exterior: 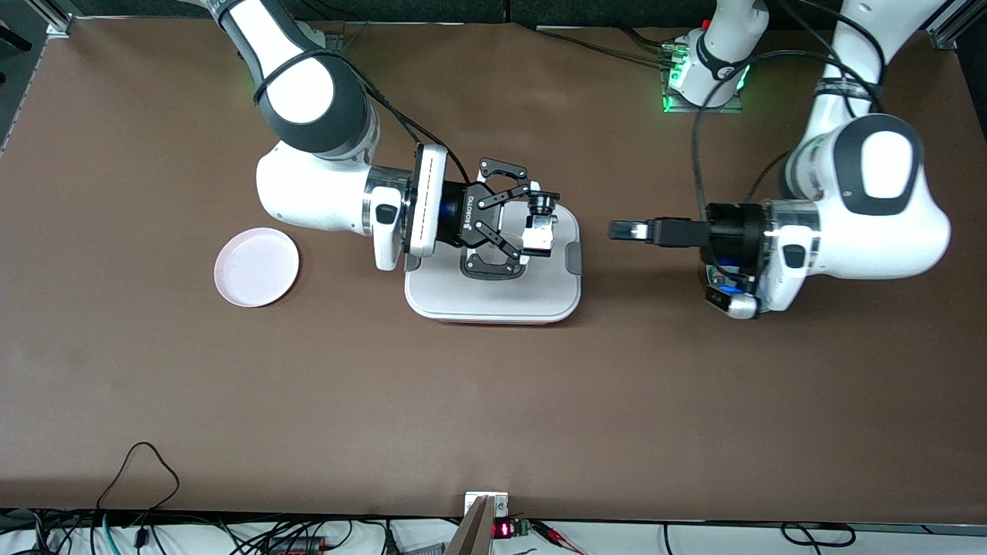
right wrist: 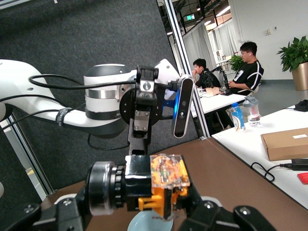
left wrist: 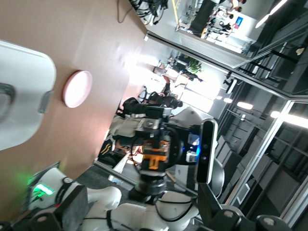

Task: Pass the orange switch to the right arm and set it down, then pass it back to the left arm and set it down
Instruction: 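Close the left gripper on the switch held by the right gripper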

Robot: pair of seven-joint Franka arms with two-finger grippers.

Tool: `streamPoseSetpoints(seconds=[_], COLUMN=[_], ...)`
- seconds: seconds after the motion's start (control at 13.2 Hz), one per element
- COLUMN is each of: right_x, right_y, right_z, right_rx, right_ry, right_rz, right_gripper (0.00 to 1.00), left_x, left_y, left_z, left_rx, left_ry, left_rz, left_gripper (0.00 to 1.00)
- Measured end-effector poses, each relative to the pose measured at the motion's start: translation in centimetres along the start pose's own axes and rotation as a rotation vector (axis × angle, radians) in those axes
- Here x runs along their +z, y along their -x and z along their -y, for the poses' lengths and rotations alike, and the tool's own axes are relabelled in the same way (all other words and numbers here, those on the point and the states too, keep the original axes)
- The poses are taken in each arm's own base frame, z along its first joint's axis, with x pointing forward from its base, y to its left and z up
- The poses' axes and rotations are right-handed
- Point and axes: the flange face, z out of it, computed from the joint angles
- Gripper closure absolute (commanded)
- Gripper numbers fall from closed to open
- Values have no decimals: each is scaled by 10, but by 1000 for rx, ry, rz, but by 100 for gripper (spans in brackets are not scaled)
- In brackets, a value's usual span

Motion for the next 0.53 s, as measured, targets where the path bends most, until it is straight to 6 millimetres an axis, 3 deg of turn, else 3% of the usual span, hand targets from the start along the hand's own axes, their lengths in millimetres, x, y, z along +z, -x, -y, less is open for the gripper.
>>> streamPoseSetpoints(seconds=[0.53], right_x=[0], right_y=[1], right_z=[0], right_rx=[3], right_ry=[1], right_rz=[1], right_gripper=[69], left_x=[49], left_y=[-3], left_z=[4], left_rx=[-30], left_ry=[46], left_rz=[-43], left_gripper=[0])
